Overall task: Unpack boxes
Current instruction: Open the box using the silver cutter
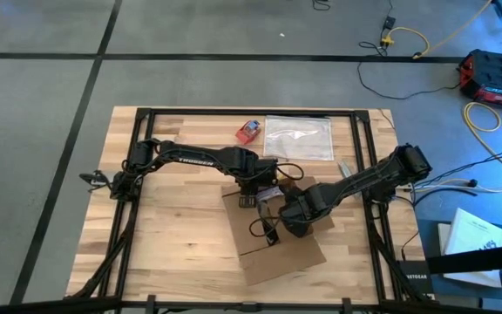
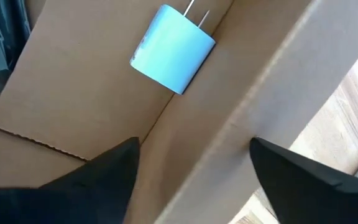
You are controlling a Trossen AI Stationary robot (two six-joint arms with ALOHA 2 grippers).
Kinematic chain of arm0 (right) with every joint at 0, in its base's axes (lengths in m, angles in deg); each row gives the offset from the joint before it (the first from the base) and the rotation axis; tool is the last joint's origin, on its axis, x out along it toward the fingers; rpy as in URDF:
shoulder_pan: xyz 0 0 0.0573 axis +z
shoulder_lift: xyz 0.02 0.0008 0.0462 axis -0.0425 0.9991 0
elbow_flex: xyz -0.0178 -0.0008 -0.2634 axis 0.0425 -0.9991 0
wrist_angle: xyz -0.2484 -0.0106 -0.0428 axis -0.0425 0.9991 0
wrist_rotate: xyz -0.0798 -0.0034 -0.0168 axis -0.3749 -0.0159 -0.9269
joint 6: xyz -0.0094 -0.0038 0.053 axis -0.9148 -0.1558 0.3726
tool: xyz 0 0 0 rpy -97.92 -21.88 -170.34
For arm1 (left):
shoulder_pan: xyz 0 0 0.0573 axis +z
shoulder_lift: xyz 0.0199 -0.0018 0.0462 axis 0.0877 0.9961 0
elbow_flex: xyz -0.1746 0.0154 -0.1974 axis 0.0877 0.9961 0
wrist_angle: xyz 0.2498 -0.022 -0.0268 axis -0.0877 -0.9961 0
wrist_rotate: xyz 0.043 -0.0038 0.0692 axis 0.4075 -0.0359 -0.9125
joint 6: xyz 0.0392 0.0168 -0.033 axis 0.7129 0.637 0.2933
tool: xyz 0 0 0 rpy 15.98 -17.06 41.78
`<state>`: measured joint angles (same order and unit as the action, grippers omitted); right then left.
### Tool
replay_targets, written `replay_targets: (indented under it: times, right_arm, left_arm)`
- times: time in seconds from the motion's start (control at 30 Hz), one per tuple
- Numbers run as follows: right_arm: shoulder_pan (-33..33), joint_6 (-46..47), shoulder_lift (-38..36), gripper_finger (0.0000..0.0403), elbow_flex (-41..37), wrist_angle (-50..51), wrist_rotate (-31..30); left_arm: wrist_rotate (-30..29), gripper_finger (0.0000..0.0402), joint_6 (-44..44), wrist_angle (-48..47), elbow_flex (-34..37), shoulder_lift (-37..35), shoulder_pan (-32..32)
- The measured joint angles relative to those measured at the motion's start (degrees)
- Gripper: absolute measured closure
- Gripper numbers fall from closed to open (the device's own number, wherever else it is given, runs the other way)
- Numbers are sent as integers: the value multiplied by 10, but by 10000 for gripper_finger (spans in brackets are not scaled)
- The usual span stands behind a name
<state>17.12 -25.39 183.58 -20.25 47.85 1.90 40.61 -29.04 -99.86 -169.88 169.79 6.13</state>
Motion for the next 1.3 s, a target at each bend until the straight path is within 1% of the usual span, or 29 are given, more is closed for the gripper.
replay_targets:
  times: [0.23, 0.4, 0.53, 0.6, 0.67, 0.73, 1.03, 1.2, 1.3]
  right_arm:
    - [0, 3, 0, 68, -25, -13, -21]
    - [-1, 3, 0, 68, -53, -47, -10]
    - [-1, 4, 0, 68, -56, -59, -7]
    - [-1, 6, 0, 75, -56, -60, -7]
    - [-1, 10, 0, 90, -56, -58, -7]
    - [-1, 11, 0, 114, -56, -57, -5]
    - [-1, 12, 0, 257, -55, -64, 6]
    - [-1, 15, -1, 315, -54, -57, 6]
    - [-1, 17, -1, 341, -54, -55, 6]
  left_arm:
    - [0, 325, -1, 5, 0, 0, 0]
    - [0, 325, -5, 6, 0, 0, 0]
    - [0, 325, -9, 6, 0, 0, 0]
    - [0, 325, -9, 7, 0, 0, 0]
    - [0, 325, -9, 7, 0, 0, 0]
    - [0, 325, -9, 8, 0, 0, 0]
    - [0, 325, -10, 12, 0, 0, 0]
    - [0, 325, -13, 14, 0, 0, 0]
    - [0, 325, -14, 14, -1, 0, 0]
